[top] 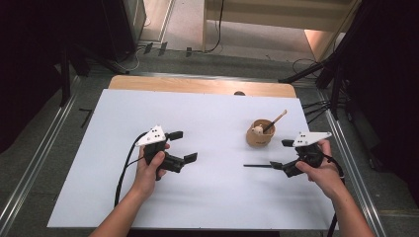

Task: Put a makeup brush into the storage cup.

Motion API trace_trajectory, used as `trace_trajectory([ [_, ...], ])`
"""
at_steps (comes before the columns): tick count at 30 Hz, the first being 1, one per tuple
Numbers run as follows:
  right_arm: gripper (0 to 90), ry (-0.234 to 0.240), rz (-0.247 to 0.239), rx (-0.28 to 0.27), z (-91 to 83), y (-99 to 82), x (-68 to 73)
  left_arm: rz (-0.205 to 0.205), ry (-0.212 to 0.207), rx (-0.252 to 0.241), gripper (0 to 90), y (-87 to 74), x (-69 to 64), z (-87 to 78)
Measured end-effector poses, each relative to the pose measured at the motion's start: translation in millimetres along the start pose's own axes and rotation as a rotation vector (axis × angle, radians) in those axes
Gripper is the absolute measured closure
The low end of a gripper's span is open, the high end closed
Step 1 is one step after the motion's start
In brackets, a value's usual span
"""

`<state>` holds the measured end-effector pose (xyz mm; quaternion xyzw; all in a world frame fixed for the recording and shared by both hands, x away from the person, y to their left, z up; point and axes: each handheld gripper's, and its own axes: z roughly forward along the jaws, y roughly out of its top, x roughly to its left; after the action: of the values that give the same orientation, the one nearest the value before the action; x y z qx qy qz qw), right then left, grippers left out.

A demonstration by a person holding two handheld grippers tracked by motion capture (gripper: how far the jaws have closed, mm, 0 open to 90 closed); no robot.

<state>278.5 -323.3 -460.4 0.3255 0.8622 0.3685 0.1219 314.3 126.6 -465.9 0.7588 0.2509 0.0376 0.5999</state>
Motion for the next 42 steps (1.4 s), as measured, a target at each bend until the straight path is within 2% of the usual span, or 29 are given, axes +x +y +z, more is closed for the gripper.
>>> trace_trajectory([
  [6,8.8,0.023,-0.014,0.052,5.5,1.4,-2.3,0.002,0.001,0.007,0.0,-1.4,1.0,0.2],
  [11,9.6,0.048,-0.048,0.111,10.4,5.4,-0.8,0.003,0.002,0.004,0.0,-1.9,1.8,-0.2],
  [13,10.0,0.050,-0.050,0.119,11.1,5.9,-0.6,0.003,0.002,0.005,0.0,-2.1,1.8,-0.3],
  [14,11.2,0.051,-0.065,0.143,13.1,7.2,-0.5,0.005,0.003,0.009,0.0,-2.2,2.0,-0.5],
  [20,13.2,0.066,-0.091,0.193,17.3,11.0,-0.1,0.005,0.005,0.014,0.0,-2.6,2.5,-0.7],
  [21,13.5,0.071,-0.104,0.219,19.4,12.5,-0.2,0.003,0.006,0.013,0.0,-2.8,2.5,-0.3],
  [24,13.5,0.074,-0.110,0.237,20.8,14.1,0.0,0.003,0.004,0.014,0.0,-3.0,2.6,-0.1],
  [33,16.8,0.113,-0.187,0.355,30.1,20.0,2.8,0.004,0.005,0.013,0.0,-3.2,2.3,0.4],
  [37,18.3,0.112,-0.206,0.399,32.9,21.2,3.5,0.005,0.006,0.015,0.0,-3.2,2.3,0.0],
  [42,23.9,0.124,-0.238,0.443,36.1,22.3,2.4,0.010,0.006,0.022,0.0,-3.8,2.5,0.3],
])
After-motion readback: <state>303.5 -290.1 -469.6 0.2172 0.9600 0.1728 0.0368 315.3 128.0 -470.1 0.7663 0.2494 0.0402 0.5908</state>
